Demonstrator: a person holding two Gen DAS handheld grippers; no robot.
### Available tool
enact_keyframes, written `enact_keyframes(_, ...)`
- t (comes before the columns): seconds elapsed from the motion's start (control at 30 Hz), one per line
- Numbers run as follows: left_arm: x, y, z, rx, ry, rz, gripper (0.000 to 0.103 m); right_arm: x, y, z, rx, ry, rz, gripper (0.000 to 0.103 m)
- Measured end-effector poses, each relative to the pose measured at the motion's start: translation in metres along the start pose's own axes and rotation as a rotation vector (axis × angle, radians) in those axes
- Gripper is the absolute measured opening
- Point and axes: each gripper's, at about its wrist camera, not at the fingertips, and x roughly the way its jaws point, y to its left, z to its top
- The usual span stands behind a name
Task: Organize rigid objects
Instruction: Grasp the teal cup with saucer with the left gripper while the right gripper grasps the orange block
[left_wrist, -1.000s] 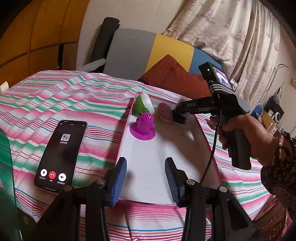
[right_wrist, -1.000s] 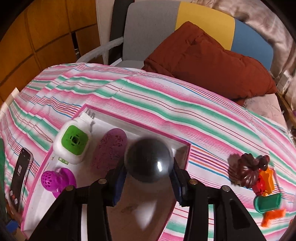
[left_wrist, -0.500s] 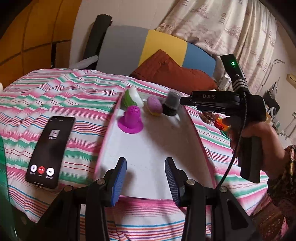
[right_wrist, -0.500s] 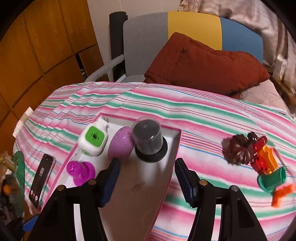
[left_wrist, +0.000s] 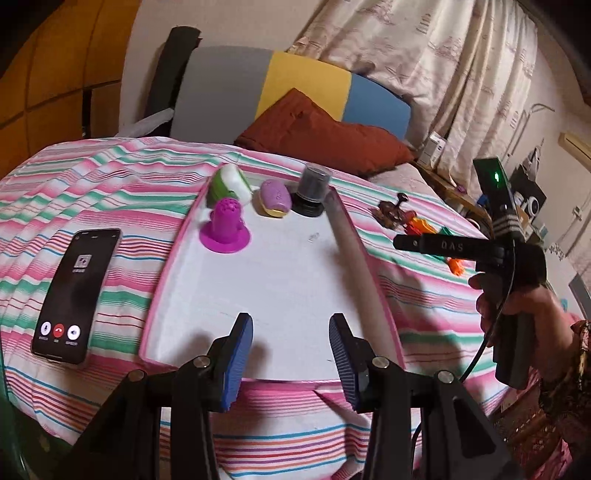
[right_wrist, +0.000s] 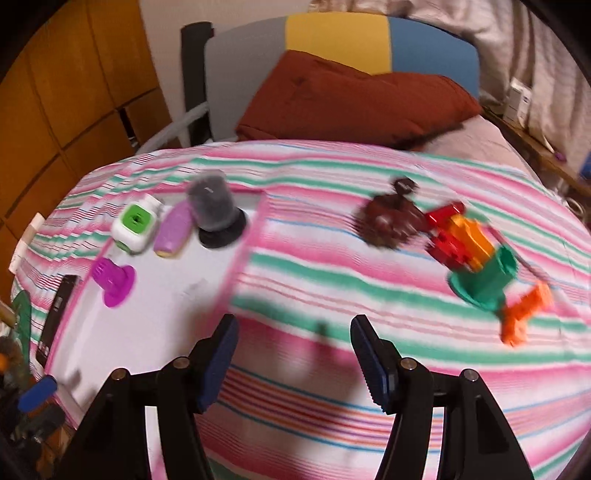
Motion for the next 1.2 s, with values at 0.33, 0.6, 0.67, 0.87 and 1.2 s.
enact_keyframes(0.33,0.001,-0.029,-0.005,0.086,0.024,-0.032,0.043,-0.001,-0.078,-0.03,0.21,0.156,-0.08,0.064)
enact_keyframes(0.6,0.003,-0.048,-0.009,0.133,0.032,-0.038,0.043,-0.026,-0.159,-0.01,0.296,0.041,-0.269,0.064)
enact_keyframes(0.67,0.003,-0.051,-0.01,0.143,0.033,-0.039,0.043,-0.022,-0.172,-0.007,0.309,0.03,-0.268,0.064)
enact_keyframes(0.87,0.003,-0.06,-0.011,0.175,0.039,-0.039,0.043,-0.005,-0.189,0.003,0.301,0.004,-0.305,0.057)
enact_keyframes(1.2,0.012,-0.082,-0.01,0.209,0.064,-0.069,0.043,0.006,-0.205,0.004,0.412,0.044,-0.188,0.022)
